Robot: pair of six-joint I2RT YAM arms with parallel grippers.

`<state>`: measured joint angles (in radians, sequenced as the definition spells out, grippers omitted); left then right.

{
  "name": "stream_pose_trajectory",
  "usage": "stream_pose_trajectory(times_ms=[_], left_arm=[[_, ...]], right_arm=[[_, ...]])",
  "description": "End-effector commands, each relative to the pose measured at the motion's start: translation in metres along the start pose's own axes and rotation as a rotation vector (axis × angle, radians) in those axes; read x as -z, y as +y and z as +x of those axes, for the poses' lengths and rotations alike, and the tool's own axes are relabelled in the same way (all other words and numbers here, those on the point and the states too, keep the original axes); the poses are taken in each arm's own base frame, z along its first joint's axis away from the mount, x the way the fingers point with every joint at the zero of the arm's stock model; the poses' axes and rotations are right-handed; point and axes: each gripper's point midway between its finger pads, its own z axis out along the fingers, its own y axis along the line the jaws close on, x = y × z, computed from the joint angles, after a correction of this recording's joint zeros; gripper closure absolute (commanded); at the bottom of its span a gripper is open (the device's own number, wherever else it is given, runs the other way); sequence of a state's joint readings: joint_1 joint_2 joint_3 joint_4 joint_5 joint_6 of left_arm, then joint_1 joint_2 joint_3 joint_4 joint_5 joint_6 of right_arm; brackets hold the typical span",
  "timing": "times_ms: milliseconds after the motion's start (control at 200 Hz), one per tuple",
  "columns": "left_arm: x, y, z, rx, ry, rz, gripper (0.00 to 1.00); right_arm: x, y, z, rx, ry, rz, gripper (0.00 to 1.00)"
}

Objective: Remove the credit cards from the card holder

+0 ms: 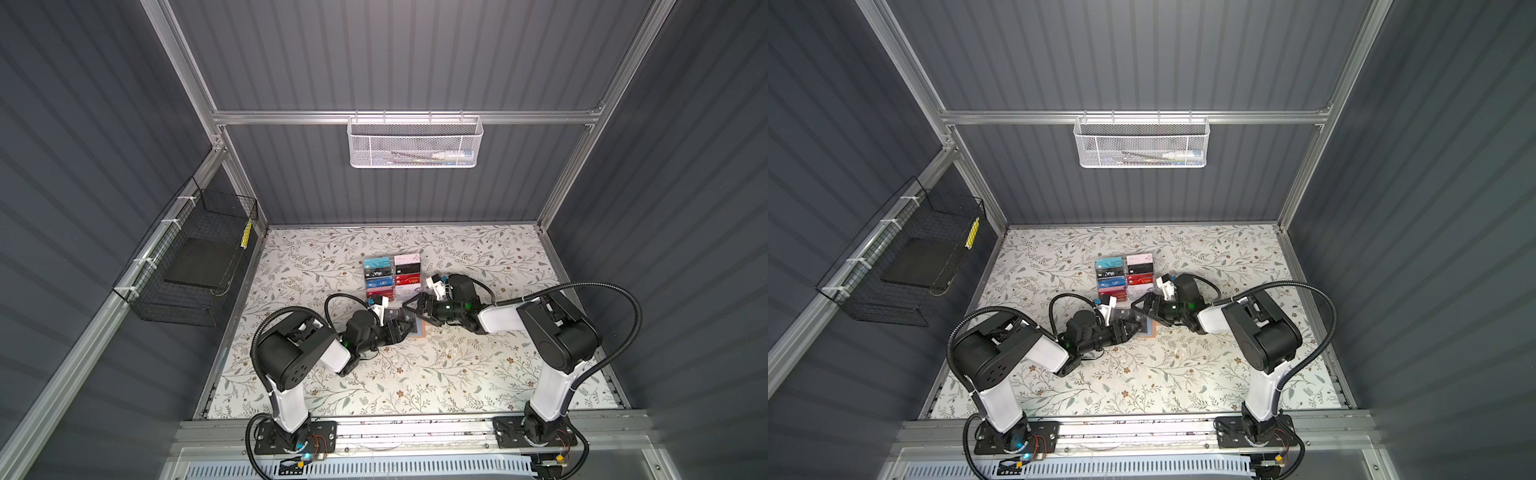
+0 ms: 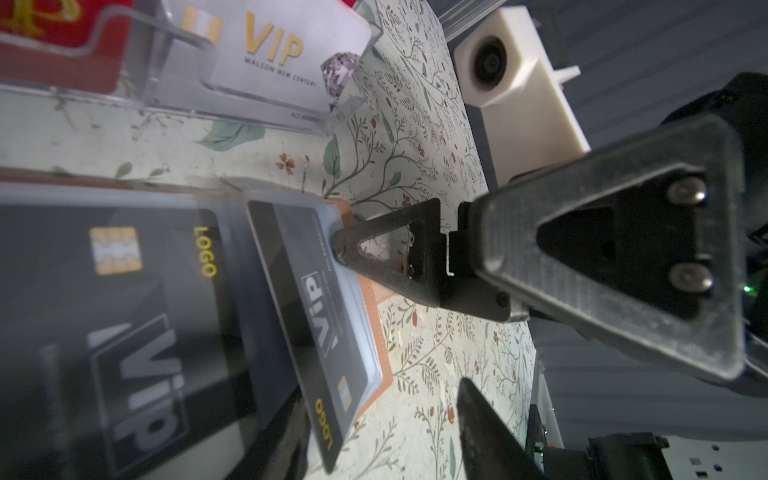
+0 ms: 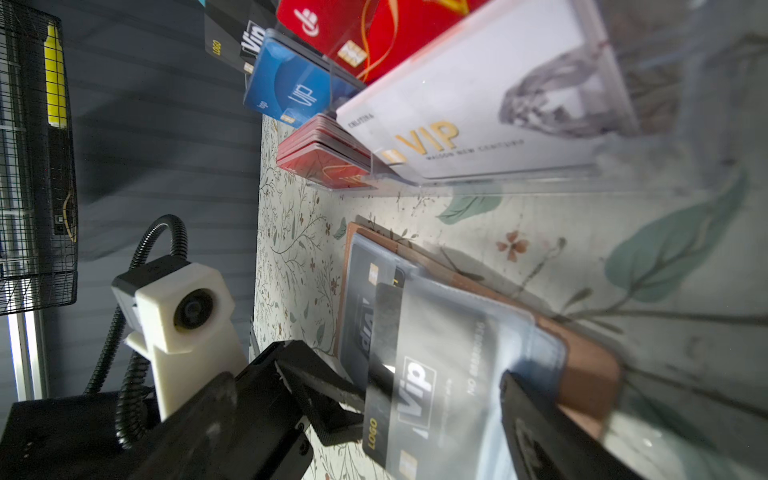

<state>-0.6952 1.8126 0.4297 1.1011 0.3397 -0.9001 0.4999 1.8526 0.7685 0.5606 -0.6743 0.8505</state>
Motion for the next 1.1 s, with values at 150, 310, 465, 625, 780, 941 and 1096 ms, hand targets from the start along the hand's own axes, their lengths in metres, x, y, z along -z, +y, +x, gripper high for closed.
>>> stream_pose_trajectory(times_ms=[150,310,465,625,780,941,1096], left_arm=[[-0.003,0.001,0.003,-0.02,0.001,0.008,0.62],[-0.005,0.002,0.003,-0.025,0.008,-0.001,0.68],[-0.005,0.003,0.004,-0.031,0.015,-0.009,0.74],[-0.005,0.008,0.0,-0.037,-0.008,-0.041,0.8],[-0.005,0.009,0.0,-0.041,-0.006,-0.051,0.86],[-0.005,0.009,0.0,-0.046,-0.002,-0.054,0.94],[-0.004,0.011,0.0,-0.048,0.002,-0.066,0.98]], right_arm=[[-0.004,-0.021,0.009,-0.052,0.032,0.057,0.01],[-0.004,-0.02,0.009,-0.052,0.032,0.055,0.01],[-0.004,-0.02,0.009,-0.053,0.032,0.055,0.01],[-0.004,-0.02,0.009,-0.055,0.032,0.055,0.01],[-0.004,-0.019,0.009,-0.054,0.031,0.051,0.01],[-0.003,-0.018,0.008,-0.052,0.029,0.048,0.01],[-0.003,-0.019,0.009,-0.054,0.03,0.053,0.01]])
